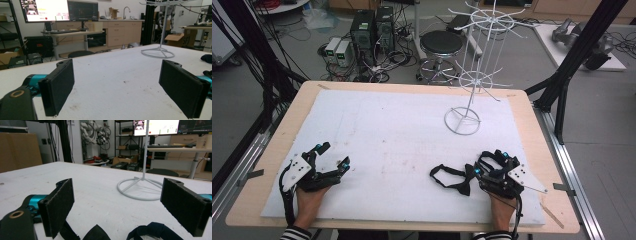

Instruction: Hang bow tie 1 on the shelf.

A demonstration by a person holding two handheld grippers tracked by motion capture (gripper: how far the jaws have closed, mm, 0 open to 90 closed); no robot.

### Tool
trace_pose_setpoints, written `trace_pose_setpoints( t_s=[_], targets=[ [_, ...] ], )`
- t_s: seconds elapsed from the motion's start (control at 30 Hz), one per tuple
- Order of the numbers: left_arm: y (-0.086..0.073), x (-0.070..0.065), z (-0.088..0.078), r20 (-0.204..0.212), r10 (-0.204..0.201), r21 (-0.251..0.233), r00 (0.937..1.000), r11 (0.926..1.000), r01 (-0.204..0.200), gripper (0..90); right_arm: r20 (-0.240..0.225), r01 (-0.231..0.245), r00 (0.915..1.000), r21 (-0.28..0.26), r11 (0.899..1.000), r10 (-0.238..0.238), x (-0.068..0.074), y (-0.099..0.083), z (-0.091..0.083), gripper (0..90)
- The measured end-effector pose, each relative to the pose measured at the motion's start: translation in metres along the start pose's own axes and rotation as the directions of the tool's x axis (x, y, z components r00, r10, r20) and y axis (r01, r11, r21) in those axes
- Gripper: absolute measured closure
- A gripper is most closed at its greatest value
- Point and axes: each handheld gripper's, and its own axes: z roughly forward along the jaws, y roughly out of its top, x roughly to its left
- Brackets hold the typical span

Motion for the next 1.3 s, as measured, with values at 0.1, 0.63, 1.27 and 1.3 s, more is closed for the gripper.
trace_pose_setpoints(
  t_s=[0.1,0.63,1.27,1.3],
  targets=[
    [0.000,0.000,0.000,0.000,-0.001,0.000,1.0000,1.0000,0.001,13.5,0.000,-0.003,1.0000,0.000,1.000,0.003,0.000,0.000,0.000,11.3],
    [0.000,0.000,-0.001,-0.001,-0.002,-0.004,1.0000,1.0000,0.002,13.5,0.010,-0.002,0.9999,0.004,1.000,0.002,0.000,0.000,0.000,11.3],
    [0.000,0.000,-0.001,-0.001,-0.005,-0.005,1.0000,1.0000,0.005,13.5,-0.002,-0.045,0.9990,-0.028,0.999,0.045,-0.004,0.012,-0.004,11.2],
    [0.000,0.000,-0.001,0.000,-0.002,-0.003,1.0000,1.0000,0.002,13.5,-0.005,-0.046,0.9989,-0.035,0.998,0.046,-0.005,0.014,-0.004,11.2]
  ],
)
